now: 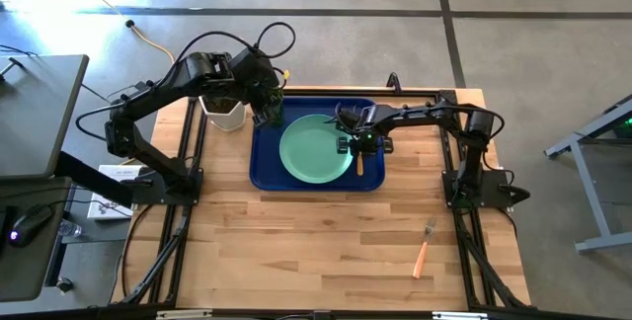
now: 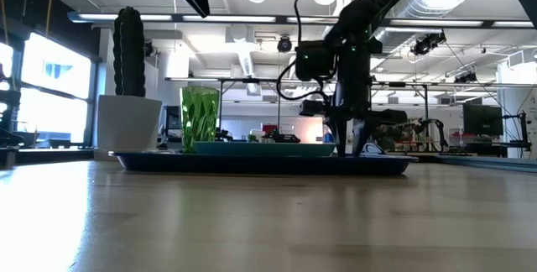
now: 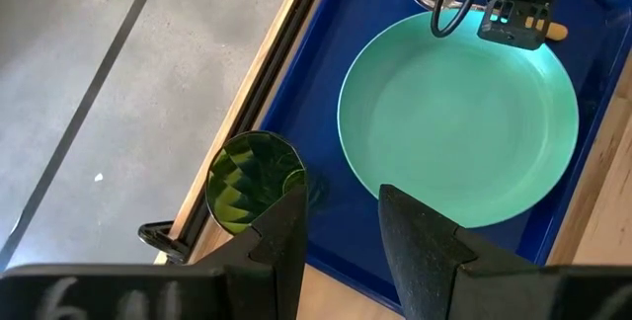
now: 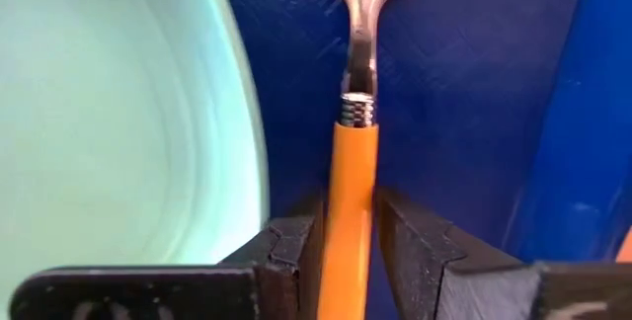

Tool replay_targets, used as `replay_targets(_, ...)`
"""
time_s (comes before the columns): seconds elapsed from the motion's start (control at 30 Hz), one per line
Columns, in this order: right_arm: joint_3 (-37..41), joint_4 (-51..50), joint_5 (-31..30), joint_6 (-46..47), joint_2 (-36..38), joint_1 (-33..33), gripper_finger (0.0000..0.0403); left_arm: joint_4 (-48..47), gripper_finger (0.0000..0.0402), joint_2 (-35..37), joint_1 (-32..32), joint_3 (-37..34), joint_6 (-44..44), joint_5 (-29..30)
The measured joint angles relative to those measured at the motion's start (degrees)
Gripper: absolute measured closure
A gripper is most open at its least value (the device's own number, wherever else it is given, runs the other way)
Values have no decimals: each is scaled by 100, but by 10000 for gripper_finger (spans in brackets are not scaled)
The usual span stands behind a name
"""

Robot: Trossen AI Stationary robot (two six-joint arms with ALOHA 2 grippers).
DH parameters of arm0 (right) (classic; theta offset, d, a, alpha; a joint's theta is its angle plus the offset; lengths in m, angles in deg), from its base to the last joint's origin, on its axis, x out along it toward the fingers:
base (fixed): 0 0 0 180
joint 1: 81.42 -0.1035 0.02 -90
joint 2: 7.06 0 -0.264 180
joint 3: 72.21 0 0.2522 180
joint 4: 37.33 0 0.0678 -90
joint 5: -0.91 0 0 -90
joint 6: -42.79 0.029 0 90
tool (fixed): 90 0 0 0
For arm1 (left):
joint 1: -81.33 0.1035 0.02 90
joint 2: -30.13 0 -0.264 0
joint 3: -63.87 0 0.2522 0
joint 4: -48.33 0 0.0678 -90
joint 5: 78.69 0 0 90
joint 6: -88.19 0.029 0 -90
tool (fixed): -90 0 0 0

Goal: Pick and place plate/cup/fork/spoon on tray
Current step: Put the orange spoon on the blue tray to the right of the green plate, then put the orange fork on the blue tray to the right of the orange spoon

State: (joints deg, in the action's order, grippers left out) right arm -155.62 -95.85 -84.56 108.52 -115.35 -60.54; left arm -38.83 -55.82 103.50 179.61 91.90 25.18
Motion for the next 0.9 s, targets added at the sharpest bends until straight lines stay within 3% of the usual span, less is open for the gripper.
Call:
replay_targets(0.43,-645,-1120,-256,-179,0,-66,318,-1,287,0,-2,0,0,0)
replay_targets(0.9,-1846,-2555,-865,-231,2,-921,318,-3,287,0,-2,0,0,-2)
